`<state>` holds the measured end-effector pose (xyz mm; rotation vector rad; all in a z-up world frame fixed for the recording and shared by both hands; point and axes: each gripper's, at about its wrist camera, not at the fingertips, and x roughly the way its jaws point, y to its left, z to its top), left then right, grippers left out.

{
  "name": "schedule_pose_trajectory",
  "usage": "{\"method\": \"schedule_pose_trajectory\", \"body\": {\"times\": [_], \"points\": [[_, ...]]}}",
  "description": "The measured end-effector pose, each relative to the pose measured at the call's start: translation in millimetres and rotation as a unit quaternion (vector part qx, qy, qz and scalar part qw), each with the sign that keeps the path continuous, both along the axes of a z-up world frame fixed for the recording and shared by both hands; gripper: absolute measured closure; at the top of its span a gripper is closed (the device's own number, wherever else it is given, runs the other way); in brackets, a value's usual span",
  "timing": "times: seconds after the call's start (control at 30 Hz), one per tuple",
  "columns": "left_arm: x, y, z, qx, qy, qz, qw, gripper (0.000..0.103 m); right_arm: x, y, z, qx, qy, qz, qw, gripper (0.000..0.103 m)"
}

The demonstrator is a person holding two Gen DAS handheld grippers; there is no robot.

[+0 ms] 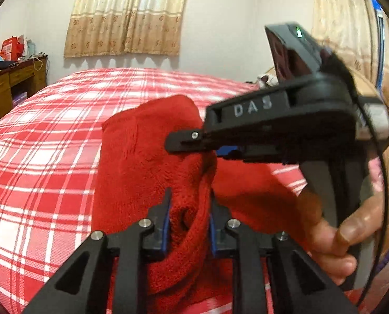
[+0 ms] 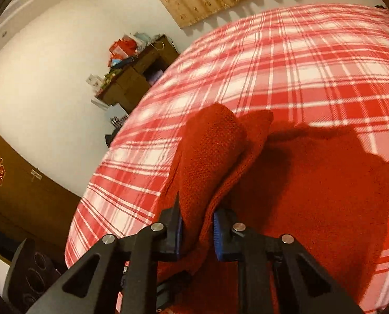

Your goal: Fold small clothes

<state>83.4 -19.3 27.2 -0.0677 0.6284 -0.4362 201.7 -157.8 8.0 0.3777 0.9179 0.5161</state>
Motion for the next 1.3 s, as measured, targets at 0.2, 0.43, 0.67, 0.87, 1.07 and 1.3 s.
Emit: {"method": "schedule_pose_trajectory", "body": {"times": [0.2,0.43,0.67,0.87,1.07,1.3], "points": [[0,-23,9,-0.009,-0.006,-0.029,0.9995,0.08,-10,-28,22,-0.027,-0.026,-0.009,0.999,0.084],[12,-51,7,0.001,0.009,-0.056,0.9984,0.08,-9,-72,13,-0.049,-0.014,-0.04,0.998,0.085],[18,-74,0,0.019,0.026,-0.074,0.9967,0.08,-8,-102,-6,-0.066,-0.004,-0.06,0.996,0.085],[26,-91,-20,0.051,0.055,-0.068,0.9949,0.078,7,-107,-45,-0.092,0.021,-0.053,0.994,0.084],[0,-92,-10,0.066,0.039,-0.072,0.9944,0.065,13,-127,-58,-0.043,0.036,-0.085,0.995,0.057],[-38,-12,7,0.057,0.014,-0.076,0.9953,0.032,-51,-128,-14,-0.021,-0.012,-0.168,0.986,0.055]]}}
